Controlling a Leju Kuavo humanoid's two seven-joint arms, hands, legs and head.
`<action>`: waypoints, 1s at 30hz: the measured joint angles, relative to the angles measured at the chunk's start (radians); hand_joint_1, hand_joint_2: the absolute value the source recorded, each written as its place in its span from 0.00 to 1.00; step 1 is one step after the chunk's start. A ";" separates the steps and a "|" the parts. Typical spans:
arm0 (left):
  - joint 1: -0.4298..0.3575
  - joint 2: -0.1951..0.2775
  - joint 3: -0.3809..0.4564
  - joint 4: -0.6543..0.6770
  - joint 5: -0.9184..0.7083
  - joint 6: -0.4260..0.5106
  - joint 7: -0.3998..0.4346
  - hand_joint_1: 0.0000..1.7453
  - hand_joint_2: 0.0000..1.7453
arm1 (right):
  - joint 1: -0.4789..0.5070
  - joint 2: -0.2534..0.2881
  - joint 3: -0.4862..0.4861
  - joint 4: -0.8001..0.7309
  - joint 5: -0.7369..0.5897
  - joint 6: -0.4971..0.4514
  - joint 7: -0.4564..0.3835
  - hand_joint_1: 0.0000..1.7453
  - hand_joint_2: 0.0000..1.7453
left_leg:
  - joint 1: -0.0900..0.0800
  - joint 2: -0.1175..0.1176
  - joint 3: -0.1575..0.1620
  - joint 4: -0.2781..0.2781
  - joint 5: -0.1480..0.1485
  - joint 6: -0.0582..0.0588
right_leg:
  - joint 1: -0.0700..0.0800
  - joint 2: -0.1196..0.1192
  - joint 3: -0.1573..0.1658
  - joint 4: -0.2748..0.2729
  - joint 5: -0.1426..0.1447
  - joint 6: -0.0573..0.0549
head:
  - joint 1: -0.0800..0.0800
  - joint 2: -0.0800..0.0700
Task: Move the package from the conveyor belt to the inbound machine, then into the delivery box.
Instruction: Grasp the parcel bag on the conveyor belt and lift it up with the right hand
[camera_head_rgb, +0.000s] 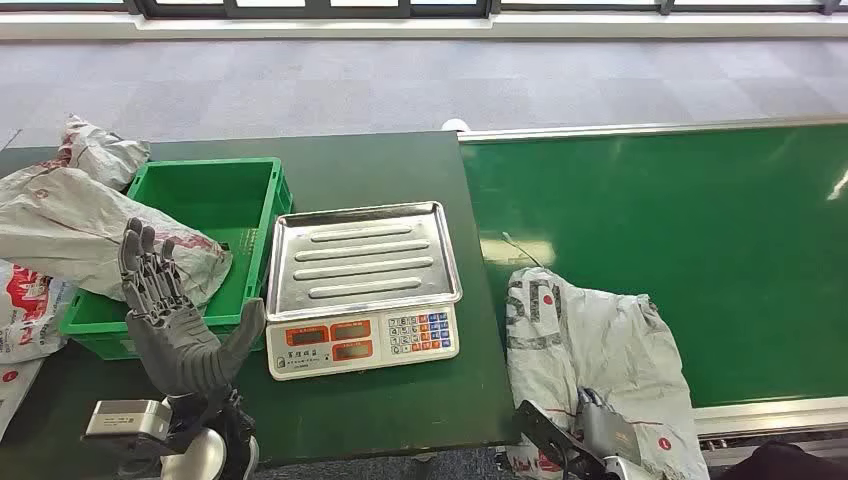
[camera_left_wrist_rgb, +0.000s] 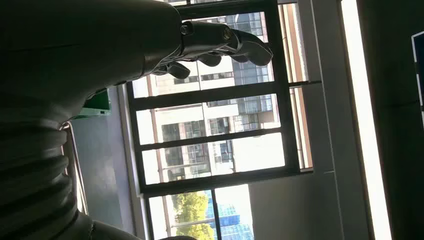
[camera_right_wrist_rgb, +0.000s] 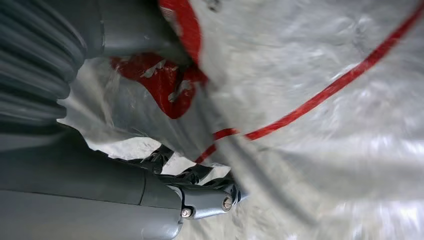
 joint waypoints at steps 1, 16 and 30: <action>0.000 0.000 0.000 0.001 0.000 -0.001 -0.001 0.00 1.00 | -0.004 -0.001 0.011 -0.010 -0.004 -0.003 -0.002 1.00 1.00 | 0.000 -0.002 -0.001 0.000 0.001 -0.001 | 0.000 -0.001 -0.001 0.001 0.000 0.000 | 0.000 0.000; -0.008 0.006 0.002 0.036 0.003 -0.012 -0.006 0.00 1.00 | -0.076 -0.008 0.102 -0.153 -0.026 -0.047 -0.017 1.00 1.00 | -0.003 -0.021 -0.014 0.000 0.014 -0.006 | -0.001 -0.022 -0.021 0.012 -0.002 -0.006 | 0.000 0.000; -0.014 0.010 0.002 0.050 0.006 -0.012 -0.005 0.00 1.00 | -0.076 -0.009 0.105 -0.170 0.031 0.011 0.062 0.00 1.00 | -0.009 -0.021 -0.017 0.000 0.014 -0.005 | -0.003 -0.022 -0.025 0.014 -0.002 -0.006 | 0.000 0.000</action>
